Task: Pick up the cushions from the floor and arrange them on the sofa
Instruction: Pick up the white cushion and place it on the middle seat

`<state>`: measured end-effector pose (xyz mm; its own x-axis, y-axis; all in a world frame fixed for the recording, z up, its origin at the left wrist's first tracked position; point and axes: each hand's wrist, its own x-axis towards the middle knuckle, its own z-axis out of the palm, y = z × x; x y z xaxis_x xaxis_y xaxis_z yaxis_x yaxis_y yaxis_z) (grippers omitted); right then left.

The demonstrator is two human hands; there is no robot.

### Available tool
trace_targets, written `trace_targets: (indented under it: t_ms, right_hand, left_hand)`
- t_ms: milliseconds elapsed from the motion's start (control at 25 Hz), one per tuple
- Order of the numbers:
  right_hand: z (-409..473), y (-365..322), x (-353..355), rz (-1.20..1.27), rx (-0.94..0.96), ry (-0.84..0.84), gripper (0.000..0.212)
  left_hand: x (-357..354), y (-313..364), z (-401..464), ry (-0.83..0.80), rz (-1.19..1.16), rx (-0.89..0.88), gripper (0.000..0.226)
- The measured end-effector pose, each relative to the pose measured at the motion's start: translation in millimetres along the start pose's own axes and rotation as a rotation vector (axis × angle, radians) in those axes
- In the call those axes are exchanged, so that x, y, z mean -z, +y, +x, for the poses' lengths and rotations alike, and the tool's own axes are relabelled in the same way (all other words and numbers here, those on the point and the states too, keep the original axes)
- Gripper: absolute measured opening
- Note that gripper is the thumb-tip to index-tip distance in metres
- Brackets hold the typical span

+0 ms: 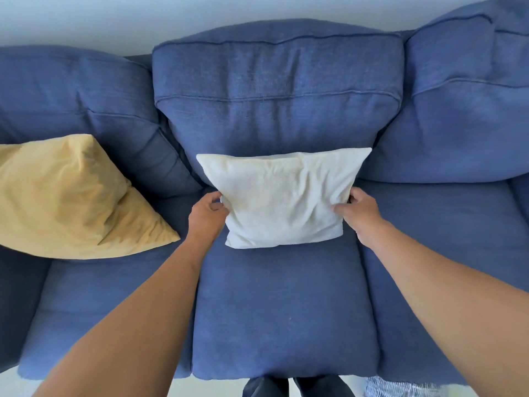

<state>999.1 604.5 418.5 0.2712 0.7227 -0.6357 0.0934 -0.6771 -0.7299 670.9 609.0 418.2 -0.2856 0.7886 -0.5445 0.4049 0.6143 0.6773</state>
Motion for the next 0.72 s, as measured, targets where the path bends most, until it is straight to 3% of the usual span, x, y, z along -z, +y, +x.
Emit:
trace_targets:
  t_ms: [80,200,320,400,480,520,720]
  right_hand:
    - [13.4,3.7,-1.4,-0.119,-0.031,0.022,0.047]
    - [25.6,-13.5,-3.9,-0.048,-0.016,0.076,0.045]
    - [41.1,-43.6,-3.5,0.148,0.055,0.154,0.039]
    - [49.9,-57.8,-2.6,0.195,0.091,0.145,0.03]
    - [55.8,-63.7,-0.7,0.134,0.098,0.154,0.012]
    - [57.2,-63.9,1.6,0.11,0.102,0.177,0.011]
    - [58.0,-55.6,14.4,0.117,0.133,0.298,0.029]
  left_hand:
    - [-5.2,-4.9,2.2,-0.065,0.052,0.027,0.047]
    - [0.8,1.6,13.8,-0.006,-0.004,0.047,0.041]
    - [10.6,31.8,36.0,0.147,-0.259,0.077,0.021]
    - [15.3,50.3,50.8,0.12,-0.369,0.064,0.021]
    - [16.7,59.3,62.0,0.05,-0.296,0.03,0.04]
    - [17.5,62.5,64.8,0.056,-0.247,0.002,0.038]
    - [21.8,69.9,64.5,0.25,-0.142,-0.111,0.025]
